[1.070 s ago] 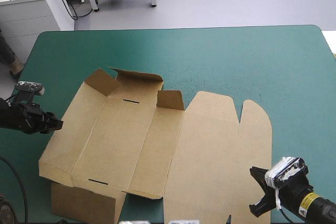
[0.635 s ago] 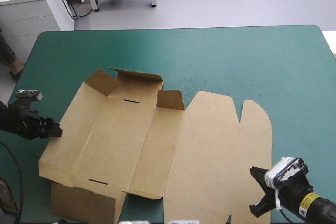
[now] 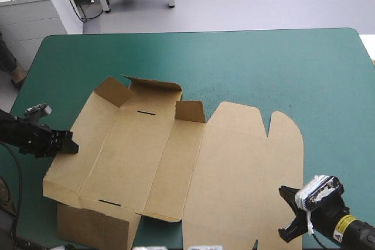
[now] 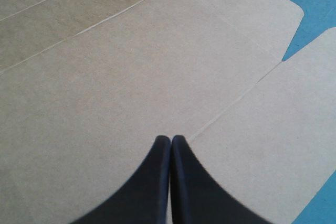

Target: Fold the box

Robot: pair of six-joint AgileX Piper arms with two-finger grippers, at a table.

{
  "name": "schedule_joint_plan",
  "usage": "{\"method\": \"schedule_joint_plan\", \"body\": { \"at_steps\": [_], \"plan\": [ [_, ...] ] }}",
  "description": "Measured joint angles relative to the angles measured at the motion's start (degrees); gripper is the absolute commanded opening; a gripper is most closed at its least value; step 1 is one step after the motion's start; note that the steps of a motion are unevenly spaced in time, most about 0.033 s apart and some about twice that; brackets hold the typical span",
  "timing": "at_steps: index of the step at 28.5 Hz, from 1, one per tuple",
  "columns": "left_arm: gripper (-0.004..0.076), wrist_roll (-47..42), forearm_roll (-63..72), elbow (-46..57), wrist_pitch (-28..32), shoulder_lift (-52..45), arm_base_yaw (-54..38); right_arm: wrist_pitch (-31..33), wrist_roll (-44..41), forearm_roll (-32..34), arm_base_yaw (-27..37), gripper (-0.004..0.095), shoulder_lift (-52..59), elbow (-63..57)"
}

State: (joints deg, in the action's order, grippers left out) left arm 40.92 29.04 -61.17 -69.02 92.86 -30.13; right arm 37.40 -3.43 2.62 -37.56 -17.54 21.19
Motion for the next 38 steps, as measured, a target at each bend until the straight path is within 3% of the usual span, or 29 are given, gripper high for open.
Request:
{"method": "schedule_joint_plan", "body": {
  "at_steps": [12,16,20,30,38],
  "plan": [
    [0.0375,-3.0,-6.0,3.8,0.2,0.0,8.7,0.0,0.1,0.0,0.0,-0.0019,0.0,0.0],
    [0.0217,-4.2,-6.9,3.8,0.2,0.0,8.7,0.0,0.1,0.0,0.0,-0.0019,0.0,0.0],
    [-0.0009,-4.2,-6.7,3.8,-0.2,0.0,8.7,0.0,0.1,0.0,0.0,-0.0019,0.0,0.0],
    [-0.0008,1.1,-5.6,2.0,-2.2,-0.2,10.5,-0.2,0.1,0.0,0.0,-0.0019,0.0,0.0],
    [-0.0008,1.6,-16.3,-13.9,-1.0,0.3,25.5,-0.2,0.1,0.0,0.0,-0.0019,0.0,0.0]
  ]
}}
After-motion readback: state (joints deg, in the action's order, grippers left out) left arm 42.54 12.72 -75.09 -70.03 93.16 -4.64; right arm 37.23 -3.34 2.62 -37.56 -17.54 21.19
